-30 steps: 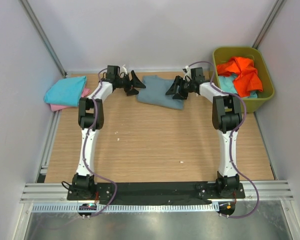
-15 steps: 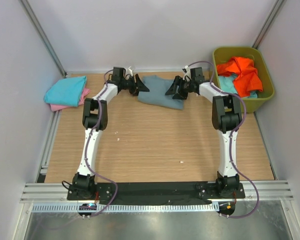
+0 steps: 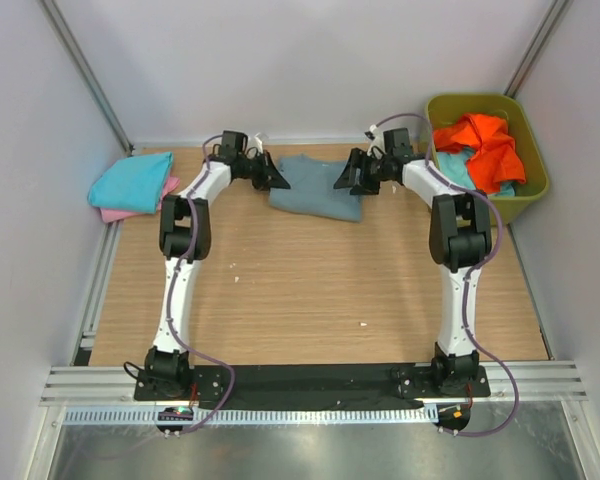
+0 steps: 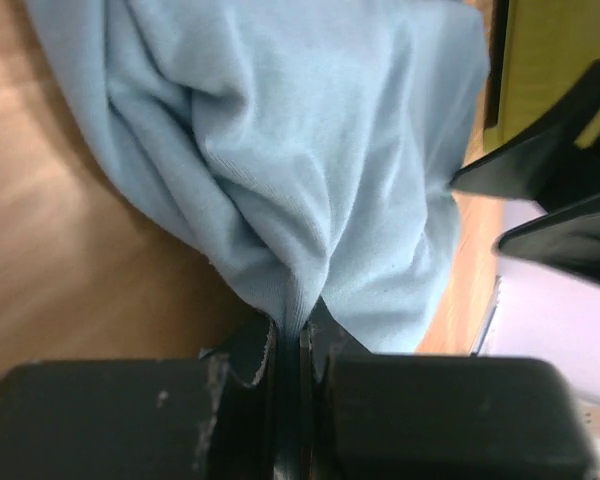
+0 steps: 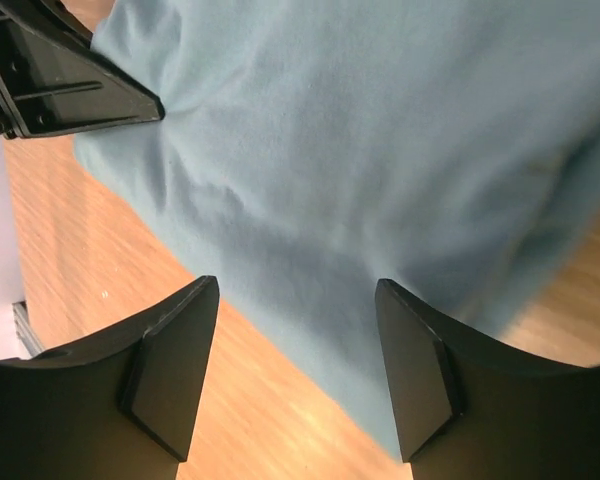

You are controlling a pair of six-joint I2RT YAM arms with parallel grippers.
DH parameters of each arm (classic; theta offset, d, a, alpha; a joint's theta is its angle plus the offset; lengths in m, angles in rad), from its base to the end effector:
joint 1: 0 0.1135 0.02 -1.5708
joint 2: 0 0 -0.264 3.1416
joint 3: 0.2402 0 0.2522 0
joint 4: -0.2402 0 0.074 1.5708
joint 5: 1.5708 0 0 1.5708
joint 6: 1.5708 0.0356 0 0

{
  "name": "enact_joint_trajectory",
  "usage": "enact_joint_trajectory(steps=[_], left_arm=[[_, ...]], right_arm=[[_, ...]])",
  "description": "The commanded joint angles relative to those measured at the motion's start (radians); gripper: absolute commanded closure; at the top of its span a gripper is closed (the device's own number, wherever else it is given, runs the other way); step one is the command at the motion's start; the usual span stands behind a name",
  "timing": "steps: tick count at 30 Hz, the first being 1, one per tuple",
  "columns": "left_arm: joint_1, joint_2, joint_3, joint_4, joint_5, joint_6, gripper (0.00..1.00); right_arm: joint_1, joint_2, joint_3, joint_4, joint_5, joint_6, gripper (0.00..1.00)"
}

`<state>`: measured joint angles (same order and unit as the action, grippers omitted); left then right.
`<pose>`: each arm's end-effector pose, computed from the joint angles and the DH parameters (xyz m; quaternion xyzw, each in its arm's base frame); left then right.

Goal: Fold and stack the t-shirts
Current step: Neatly place the folded tshirt to the corner

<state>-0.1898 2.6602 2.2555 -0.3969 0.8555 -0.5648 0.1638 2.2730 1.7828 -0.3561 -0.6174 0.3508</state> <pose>0.5552 -0.1340 0.1245 -0.0043 0.8577 -0.4833 0.1757 0.4931 0.1024 0.1755 -0.0240 0.8971 0.3607 0.2542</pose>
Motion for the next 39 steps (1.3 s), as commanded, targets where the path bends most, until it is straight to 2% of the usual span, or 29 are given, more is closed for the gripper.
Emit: enact_joint_trajectory(steps=[1,8,9,13,19,33,39], left_arm=[[0.064,-0.202,-0.030,-0.182,-0.026,0.147,1.00],[0.185,-0.281,0.001,-0.535,-0.156,0.454,1.00],[0.228,-0.283,0.015,-0.569,-0.188,0.480,1.00],[0.274,-0.279,0.122,-0.767,-0.305,0.623,1.00],[0.300,-0.278,0.251,-0.898,-0.499,0.756,1.00],[0.305,-0.315,0.360,-0.784,-0.759,0.793,1.00],[0.305,-0.302,0.435,-0.718,-0.880,0.845,1.00]], right_arm=[[-0.024,-0.208,-0.006,-0.038,0.031,-0.102,0.29],[-0.084,-0.369,-0.115,-0.061,0.091,-0.139,0.28],[-0.089,-0.385,-0.132,-0.063,0.093,-0.142,0.28],[-0.109,-0.455,-0.209,-0.061,0.100,-0.148,0.28],[-0.124,-0.526,-0.276,-0.044,0.100,-0.141,0.28],[-0.150,-0.598,-0.370,-0.011,0.093,-0.110,0.28],[-0.211,-0.655,-0.457,0.002,0.085,-0.093,0.28]])
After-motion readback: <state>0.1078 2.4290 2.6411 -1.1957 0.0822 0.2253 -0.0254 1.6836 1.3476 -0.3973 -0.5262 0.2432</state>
